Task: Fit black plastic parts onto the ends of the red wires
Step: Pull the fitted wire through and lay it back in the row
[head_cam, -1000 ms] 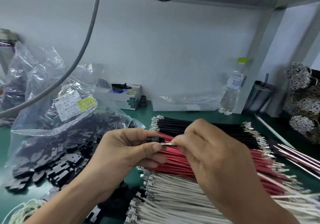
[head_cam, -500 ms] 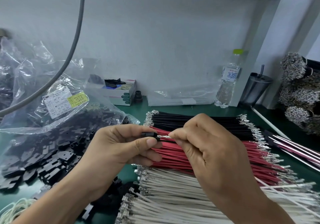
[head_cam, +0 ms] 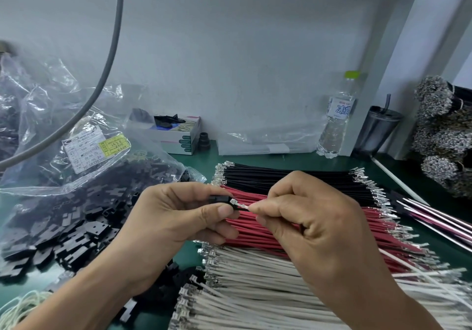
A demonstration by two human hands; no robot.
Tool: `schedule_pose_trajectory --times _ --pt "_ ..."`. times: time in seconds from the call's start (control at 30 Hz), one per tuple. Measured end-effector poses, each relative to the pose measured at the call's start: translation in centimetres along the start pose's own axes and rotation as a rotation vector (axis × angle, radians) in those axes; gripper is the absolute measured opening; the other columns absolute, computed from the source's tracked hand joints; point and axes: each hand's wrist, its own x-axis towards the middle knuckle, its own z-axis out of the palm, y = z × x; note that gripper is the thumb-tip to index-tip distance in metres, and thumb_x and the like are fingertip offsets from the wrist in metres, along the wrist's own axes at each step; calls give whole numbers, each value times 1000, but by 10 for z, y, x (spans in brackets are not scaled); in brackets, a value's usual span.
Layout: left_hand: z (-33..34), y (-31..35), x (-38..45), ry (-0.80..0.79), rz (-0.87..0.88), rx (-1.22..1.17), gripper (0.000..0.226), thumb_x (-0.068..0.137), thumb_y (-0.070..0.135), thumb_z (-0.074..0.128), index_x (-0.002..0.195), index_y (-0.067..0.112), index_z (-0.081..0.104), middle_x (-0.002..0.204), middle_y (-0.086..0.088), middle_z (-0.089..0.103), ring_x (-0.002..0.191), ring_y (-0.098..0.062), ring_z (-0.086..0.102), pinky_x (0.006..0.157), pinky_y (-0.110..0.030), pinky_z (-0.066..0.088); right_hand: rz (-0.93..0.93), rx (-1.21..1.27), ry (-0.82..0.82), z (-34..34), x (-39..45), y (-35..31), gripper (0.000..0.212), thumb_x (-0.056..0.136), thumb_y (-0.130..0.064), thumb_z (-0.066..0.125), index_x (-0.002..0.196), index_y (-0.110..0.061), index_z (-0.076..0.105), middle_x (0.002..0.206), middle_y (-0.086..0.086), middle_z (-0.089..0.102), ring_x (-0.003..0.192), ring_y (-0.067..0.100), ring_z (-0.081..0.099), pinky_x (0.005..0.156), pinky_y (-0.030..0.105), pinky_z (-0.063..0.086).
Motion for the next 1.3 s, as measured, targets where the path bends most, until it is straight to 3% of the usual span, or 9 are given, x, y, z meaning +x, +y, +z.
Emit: schedule_pose_trajectory --times 0.2,0.43,0.57,0.77,0.93,1.17,1.3 --pt "2 -2 -1 -10 13 19 37 63 24 93 96 12 83 87 -26 77 71 -36 77 60 -32 62 23 -107 18 3 -1 0 11 83 -19 81 93 -24 81 81 -15 59 74 6 59 57 29 52" --pt "4 2 -4 -18 65 62 26 67 13 84 93 11 83 80 -25 77 69 -36 77 61 -33 64 50 9 -7 3 0 -2 12 85 -32 70 90 -27 81 79 -14 60 74 8 62 60 25 51" --pt "6 3 -5 -33 112 87 25 67 11 84 92 11 84 77 -22 77 67 -33 77 61 -31 64 86 107 2 5 0 -1 12 86 -33 71 89 -28 81 79 -13 60 73 9 62 61 15 46" --pt "14 2 -7 -33 135 162 24 67 17 84 90 15 84 75 -17 78 63 -25 77 57 -25 61 58 82 20 11 -4 -1 9 84 -28 72 88 -26 79 82 -14 61 76 9 64 60 27 52" --pt "9 4 -6 22 125 114 27 63 15 85 89 13 84 74 -22 76 62 -31 76 56 -31 63 96 80 15 3 -1 2 7 82 -37 73 80 -31 73 81 -15 61 79 9 63 63 21 47" --pt "13 3 -10 -13 169 168 23 68 17 83 91 14 84 72 -18 77 63 -28 77 55 -22 58 5 -13 22 10 -1 4 11 86 -31 71 78 -22 71 77 -14 58 75 8 58 64 24 45" --pt "14 2 -10 -17 205 175 24 67 21 83 90 16 84 74 -16 78 64 -29 77 57 -25 60 -54 -38 44 11 -1 7 18 90 -34 66 79 -21 71 78 -14 59 74 7 58 63 27 47"
